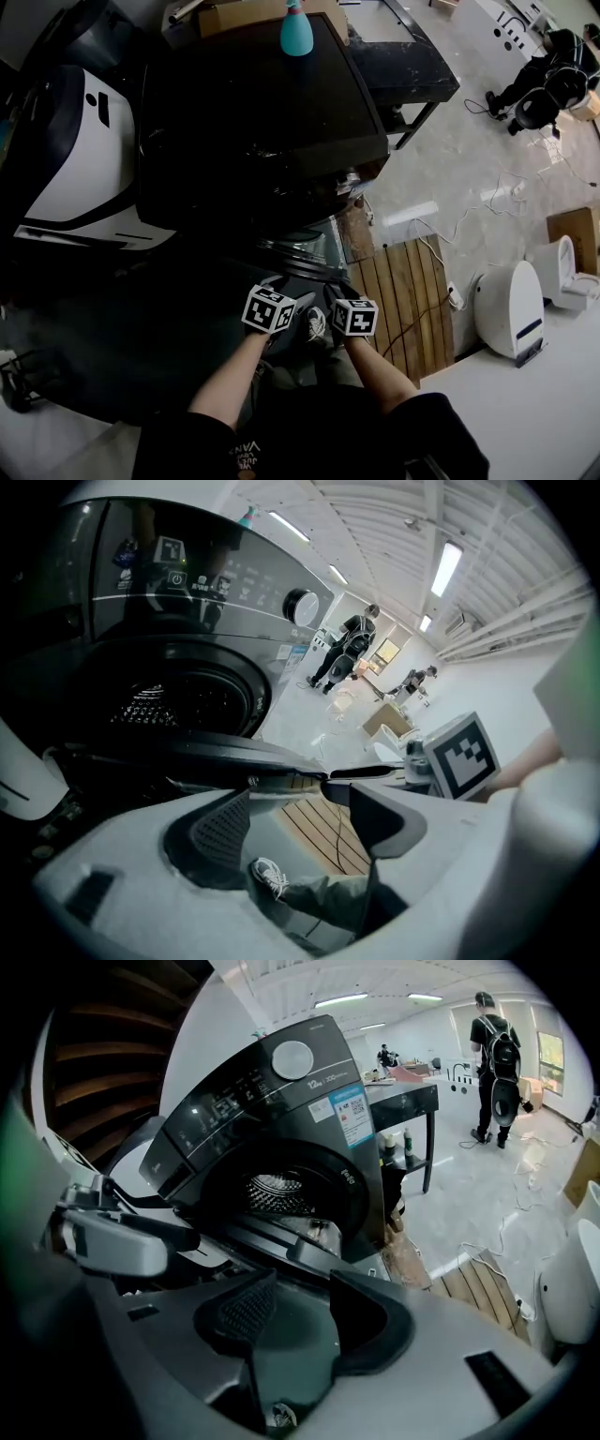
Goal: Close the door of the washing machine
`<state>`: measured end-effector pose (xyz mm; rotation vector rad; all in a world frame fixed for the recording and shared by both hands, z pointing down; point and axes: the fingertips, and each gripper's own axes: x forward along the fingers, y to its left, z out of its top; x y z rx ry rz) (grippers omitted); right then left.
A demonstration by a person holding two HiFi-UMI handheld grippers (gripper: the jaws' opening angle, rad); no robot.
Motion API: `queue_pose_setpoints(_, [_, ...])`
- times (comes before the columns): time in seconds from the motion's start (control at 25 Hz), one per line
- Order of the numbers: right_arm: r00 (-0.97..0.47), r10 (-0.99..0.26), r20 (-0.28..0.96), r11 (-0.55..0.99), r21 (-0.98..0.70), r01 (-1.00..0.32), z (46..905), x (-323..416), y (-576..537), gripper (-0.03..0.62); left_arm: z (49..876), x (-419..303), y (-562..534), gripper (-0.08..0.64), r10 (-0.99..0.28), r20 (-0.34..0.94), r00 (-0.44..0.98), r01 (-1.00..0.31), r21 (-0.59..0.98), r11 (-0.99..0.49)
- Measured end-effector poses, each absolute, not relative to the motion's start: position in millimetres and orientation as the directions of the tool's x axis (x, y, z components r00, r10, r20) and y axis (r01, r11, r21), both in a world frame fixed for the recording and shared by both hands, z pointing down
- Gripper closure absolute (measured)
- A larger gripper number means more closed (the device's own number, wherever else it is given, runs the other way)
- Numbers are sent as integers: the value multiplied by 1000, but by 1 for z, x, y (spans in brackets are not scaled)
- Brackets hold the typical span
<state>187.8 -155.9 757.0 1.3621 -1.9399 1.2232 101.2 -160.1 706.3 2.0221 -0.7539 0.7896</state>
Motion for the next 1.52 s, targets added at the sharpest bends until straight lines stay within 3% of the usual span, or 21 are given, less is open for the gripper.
queue_pose_setpoints(0.28, [-402,-493,771,-50,-487,-872,772,196,-180,413,705,109,-184,213,-250,741,623,-742,458,-489])
queue_pose_setpoints(0.48, [-417,-527,740,-74,-529,-845,771,196,-206,416,707,94,-199,221,-305,741,598,-773,431,-466])
queue_pose_setpoints(0.8, [-391,-554,735,-81,-515,-854,768,202,-240,422,706,9,-231,352,-520,757,394,-912,255,-321])
queue_pose_setpoints(1.04, [-374,-572,730,-17,-466,-885,767,200,-263,447,704,-28,-253,493,-590,746,308,-949,194,-250])
queue_pose_setpoints(1.16, [-368,-589,719,33,-434,-900,766,199,-277,471,705,-34,-259,548,-610,740,283,-957,174,-232])
queue_pose_setpoints(1.52, [-366,-615,698,124,-372,-920,756,188,-310,591,703,-39,-281,549,-640,721,267,-962,162,-220])
